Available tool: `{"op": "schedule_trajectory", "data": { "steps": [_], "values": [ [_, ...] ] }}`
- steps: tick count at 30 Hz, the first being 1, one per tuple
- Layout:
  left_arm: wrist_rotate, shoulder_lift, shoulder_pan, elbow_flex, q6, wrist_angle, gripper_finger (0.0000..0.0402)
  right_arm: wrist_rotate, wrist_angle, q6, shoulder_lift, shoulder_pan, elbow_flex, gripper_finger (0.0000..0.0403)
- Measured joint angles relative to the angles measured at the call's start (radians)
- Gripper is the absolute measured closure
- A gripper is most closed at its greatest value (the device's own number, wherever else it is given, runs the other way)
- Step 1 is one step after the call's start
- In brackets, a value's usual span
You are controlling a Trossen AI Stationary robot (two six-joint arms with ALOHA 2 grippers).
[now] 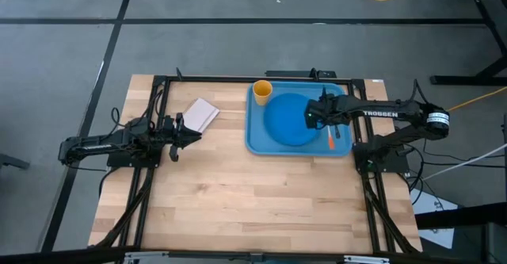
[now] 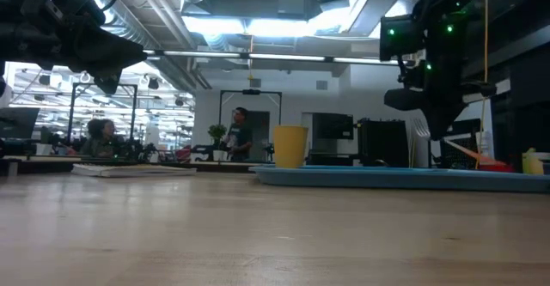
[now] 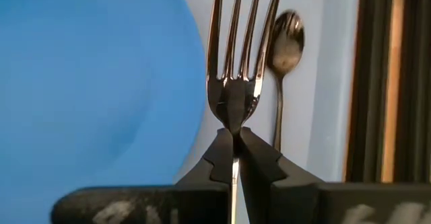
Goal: Pick and place plate/cup/fork/spoon on tray
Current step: Put the orange fork on the tray in between the blue plate and black spoon
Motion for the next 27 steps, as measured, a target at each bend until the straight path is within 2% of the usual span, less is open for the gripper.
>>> {"op": "schedule_trajectory", "data": {
  "steps": [8, 18, 27],
  "values": [
    [0.0, 0.0, 0.0, 0.0, 0.0, 0.0, 0.0343, -0.04, 0.061, 0.001, 0.001, -0.001, -0.084, 0.0391],
    [0.0, 0.0, 0.0, 0.0, 0.0, 0.0, 0.0343, -0.014, 0.07, -0.105, 0.001, -0.004, -0.086, 0.0391],
    [0.0, 0.0, 0.0, 0.0, 0.0, 0.0, 0.0343, 0.003, 0.069, -0.109, 0.0, -0.039, -0.086, 0.0391]
  ]
}}
